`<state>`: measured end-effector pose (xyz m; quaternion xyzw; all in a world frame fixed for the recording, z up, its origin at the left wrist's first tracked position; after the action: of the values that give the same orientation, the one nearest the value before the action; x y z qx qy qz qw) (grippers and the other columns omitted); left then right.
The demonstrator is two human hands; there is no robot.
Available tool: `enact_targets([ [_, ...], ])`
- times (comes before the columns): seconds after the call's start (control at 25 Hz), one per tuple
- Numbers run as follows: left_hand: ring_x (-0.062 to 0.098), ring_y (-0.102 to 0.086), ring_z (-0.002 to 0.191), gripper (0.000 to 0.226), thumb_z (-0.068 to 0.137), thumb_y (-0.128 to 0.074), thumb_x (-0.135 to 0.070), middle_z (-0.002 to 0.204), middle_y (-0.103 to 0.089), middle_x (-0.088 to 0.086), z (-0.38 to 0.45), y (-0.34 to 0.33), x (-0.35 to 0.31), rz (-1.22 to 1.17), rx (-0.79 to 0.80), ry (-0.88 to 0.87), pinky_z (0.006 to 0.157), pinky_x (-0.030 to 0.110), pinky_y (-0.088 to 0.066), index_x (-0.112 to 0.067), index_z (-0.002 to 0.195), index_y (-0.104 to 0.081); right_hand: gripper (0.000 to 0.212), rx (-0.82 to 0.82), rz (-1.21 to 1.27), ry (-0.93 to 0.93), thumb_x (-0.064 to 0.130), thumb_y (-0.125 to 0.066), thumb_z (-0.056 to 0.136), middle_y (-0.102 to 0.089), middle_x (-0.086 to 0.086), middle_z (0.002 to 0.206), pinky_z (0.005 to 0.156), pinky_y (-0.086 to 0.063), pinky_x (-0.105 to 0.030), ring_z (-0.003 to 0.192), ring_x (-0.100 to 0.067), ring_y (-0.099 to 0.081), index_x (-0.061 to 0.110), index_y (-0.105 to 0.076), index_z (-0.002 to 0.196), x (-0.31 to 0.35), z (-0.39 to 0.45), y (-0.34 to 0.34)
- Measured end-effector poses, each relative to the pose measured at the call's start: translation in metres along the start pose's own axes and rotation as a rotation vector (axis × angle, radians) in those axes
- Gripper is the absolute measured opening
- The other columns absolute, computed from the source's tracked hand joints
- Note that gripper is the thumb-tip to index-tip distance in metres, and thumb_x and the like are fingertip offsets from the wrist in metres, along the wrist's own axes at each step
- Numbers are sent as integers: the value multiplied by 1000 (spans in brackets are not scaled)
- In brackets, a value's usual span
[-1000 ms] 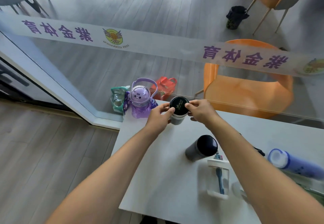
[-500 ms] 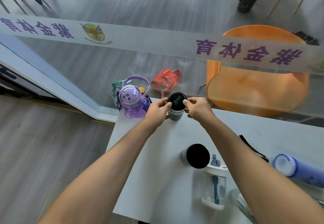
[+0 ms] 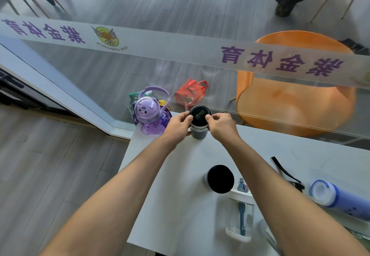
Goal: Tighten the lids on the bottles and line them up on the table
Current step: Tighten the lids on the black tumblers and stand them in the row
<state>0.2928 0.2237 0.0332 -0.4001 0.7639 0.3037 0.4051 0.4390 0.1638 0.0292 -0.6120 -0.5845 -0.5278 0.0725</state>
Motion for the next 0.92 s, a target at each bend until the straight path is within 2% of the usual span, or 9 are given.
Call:
enact_targets([
  [0.12, 21, -56, 109, 34, 104, -43, -19, 117, -60, 5, 0, -2, -2, 29, -4, 17, 84, 33, -55, -12, 135, -54, 32, 8, -10, -6, 42, -57, 95, -76, -13, 96, 88, -56, -44, 97, -32, -68, 14, -72, 90, 1, -3, 3],
  [0.28, 22, -54, 111, 45, 102, -46, -27, 124, -55, 2, -6, 0, 4, 42, -82, 32, 97, 45, -53, -14, 145, -43, 49, 58, 16, -53, 55, -53, 90, -75, -11, 99, 92, -56, -49, 99, -33, -68, 11, -71, 98, 1, -10, 11],
  [0.4, 22, -58, 115, 47, 94, -50, -41, 127, -61, 1, -27, 3, 16, 134, -149, -19, 101, 51, -50, -22, 137, -52, 51, 59, 91, -59, 51, -53, 91, -73, -10, 94, 95, -55, -54, 98, -35, -68, 4, -70, 101, -15, -33, 33],
  [0.52, 19, -58, 107, 35, 99, -48, -30, 114, -62, 1, -70, -10, 28, 136, -68, -55, 101, 47, -51, -17, 130, -58, 51, 18, 182, -75, 44, -54, 93, -71, -9, 87, 85, -54, -46, 84, -27, -64, -4, -68, 102, -45, -71, 47],
  [0.64, 20, -58, 102, 34, 102, -46, -24, 112, -60, 3, -117, -23, 44, 84, 46, -45, 92, 43, -54, -12, 130, -58, 66, -10, 230, -98, 53, -53, 83, -62, -7, 78, 87, -54, -52, 76, -23, -58, -10, -64, 100, -71, -116, 44],
  [0.72, 21, -58, 109, 33, 102, -47, -26, 117, -61, 1, -139, -29, 52, 45, 108, -21, 91, 41, -54, -15, 130, -59, 77, -36, 241, -113, 64, -49, 78, -60, -7, 81, 91, -53, -55, 78, -24, -58, -8, -63, 102, -84, -139, 41],
  [0.76, 21, -58, 109, 31, 101, -48, -28, 117, -62, -1, -144, -32, 56, 28, 139, -11, 92, 41, -54, -17, 127, -61, 77, -34, 264, -120, 66, -48, 82, -61, -7, 85, 89, -53, -54, 81, -24, -58, -6, -63, 105, -88, -151, 39],
  [0.84, 19, -60, 105, 24, 99, -53, -33, 112, -66, -2, -152, -39, 60, 10, 184, -6, 95, 42, -53, -23, 118, -63, 67, -6, 322, -133, 62, -45, 93, -63, -6, 94, 84, -52, -44, 87, -24, -60, 0, -63, 110, -92, -170, 31],
  [0.92, 19, -64, 105, 28, 91, -60, -42, 112, -68, 0, -154, -43, 65, 34, 179, -26, 100, 46, -53, -28, 114, -62, 56, 36, 346, -116, 62, -46, 93, -68, 0, 105, 91, -52, -43, 99, -21, -64, 13, -65, 113, -94, -180, 22],
])
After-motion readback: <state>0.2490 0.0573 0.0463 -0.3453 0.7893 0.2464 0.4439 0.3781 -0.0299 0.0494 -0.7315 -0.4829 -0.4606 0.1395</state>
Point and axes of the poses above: each hand's wrist, its own z-axis towards the middle knuckle, its own y-axis out of the back of the hand, x = y × z, the point moved 5 cm from there along z, towards the middle knuckle
